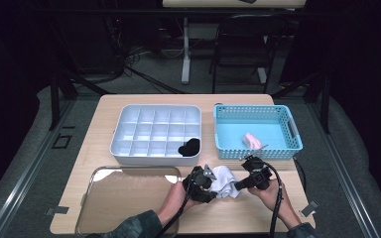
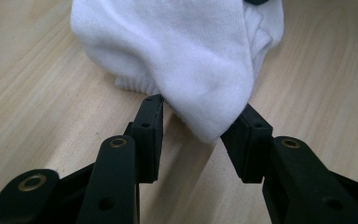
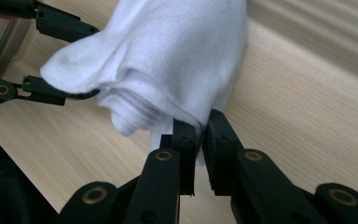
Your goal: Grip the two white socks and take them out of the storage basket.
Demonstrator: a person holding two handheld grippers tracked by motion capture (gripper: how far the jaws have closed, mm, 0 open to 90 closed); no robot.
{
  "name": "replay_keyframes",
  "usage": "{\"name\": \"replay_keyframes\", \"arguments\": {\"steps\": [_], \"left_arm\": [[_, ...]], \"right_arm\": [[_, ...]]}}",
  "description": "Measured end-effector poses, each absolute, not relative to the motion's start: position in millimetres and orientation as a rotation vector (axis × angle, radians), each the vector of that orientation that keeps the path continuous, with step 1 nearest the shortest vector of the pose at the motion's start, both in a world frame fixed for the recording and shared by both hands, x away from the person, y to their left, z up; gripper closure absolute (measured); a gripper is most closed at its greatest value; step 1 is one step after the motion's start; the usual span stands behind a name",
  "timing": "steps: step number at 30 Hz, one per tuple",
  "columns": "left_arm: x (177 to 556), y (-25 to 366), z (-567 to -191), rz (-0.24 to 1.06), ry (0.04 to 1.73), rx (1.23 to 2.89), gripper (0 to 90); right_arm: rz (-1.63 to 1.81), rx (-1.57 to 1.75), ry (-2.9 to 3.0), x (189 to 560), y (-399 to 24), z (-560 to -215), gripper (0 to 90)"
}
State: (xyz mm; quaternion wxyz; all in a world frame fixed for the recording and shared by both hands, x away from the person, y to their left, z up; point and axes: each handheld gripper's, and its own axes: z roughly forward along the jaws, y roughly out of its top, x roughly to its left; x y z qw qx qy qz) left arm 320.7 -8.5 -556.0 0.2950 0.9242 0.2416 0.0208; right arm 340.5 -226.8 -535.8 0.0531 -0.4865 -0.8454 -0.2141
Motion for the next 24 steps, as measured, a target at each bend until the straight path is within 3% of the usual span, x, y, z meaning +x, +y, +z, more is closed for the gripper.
{"name": "replay_keyframes", "arguments": {"steps": [5, 14, 24], "left_arm": [[322.8, -4.8, -556.1, 0.045, 0.673, 2.425, 60.9], [325.5, 0.2, -556.8, 0.048, 0.658, 2.399, 81.2], [322.7, 0.5, -553.8, 0.066, 0.636, 2.379, 83.2]], "right_arm": [[-0.647, -1.460, -2.572, 340.6, -223.9, -534.8, 84.6], [-0.634, -1.450, -2.582, 340.1, -225.4, -533.1, 84.9], [-0.721, -1.510, -2.596, 336.7, -230.2, -518.3, 85.2]]}}
